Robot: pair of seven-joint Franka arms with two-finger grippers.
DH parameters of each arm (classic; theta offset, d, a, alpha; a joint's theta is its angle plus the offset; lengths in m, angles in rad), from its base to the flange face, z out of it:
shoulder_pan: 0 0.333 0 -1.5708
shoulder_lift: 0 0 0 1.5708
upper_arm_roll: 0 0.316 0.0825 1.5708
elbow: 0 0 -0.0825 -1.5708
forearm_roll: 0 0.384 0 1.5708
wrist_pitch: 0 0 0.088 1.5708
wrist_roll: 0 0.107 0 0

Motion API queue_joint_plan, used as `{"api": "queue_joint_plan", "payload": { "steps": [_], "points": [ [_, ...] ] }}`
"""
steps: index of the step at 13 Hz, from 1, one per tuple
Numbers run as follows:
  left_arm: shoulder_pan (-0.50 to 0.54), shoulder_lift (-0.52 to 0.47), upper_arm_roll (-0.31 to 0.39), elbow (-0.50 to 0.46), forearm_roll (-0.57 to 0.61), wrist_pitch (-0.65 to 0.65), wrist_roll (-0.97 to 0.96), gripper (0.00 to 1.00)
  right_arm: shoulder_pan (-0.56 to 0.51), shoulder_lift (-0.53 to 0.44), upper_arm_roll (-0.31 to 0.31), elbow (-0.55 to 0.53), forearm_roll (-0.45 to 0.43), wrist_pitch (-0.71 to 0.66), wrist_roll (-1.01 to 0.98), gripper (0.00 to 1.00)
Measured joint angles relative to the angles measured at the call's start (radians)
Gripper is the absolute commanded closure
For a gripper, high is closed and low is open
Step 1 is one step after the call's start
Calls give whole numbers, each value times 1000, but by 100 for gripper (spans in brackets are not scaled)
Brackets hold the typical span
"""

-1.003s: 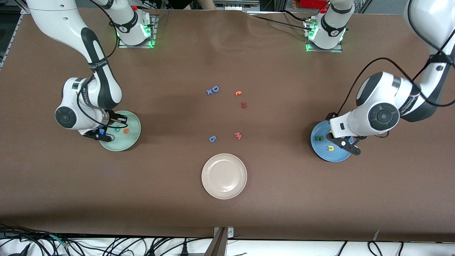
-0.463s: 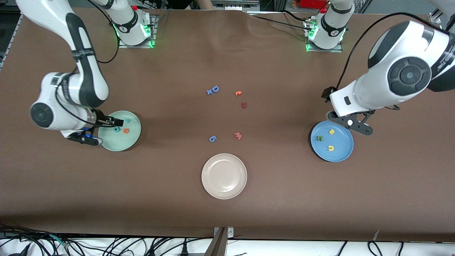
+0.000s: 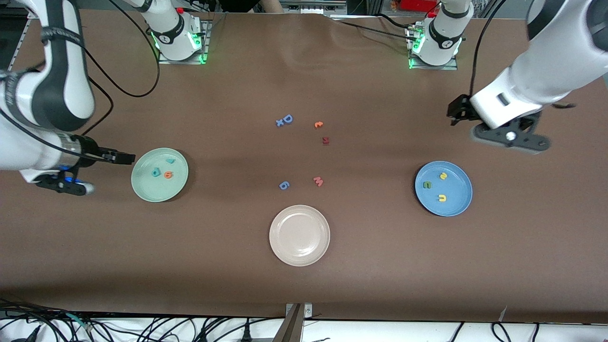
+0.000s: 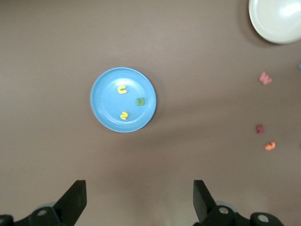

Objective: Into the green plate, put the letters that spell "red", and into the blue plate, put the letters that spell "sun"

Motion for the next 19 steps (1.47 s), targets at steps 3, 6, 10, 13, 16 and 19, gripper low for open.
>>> {"api": "queue_joint_plan", "payload": {
  "steps": [3, 6, 10, 13, 16, 19],
  "points": [
    [-197, -49, 314, -20, -82, 58, 2, 0, 2, -72, 0, 61, 0, -28, 0, 0],
    [-222, -95, 398, -128, -85, 155, 5, 0, 1, -136, 0, 65, -22, -28, 0, 0],
    [-238, -184, 409, -254, -96, 242, 4, 0, -81, -164, 80, 93, -52, 18, 4, 0],
    [-288, -206, 482, -292, -106, 252, 4, 0, -118, -243, 117, 104, -55, 19, 5, 0],
    [-300, -214, 493, -300, -107, 248, 4, 0, -119, -249, 127, 98, -58, 17, 5, 0],
    [-308, -219, 493, -300, -107, 226, 4, 0, -119, -231, 132, 77, -59, 15, 14, 0]
  ]
}}
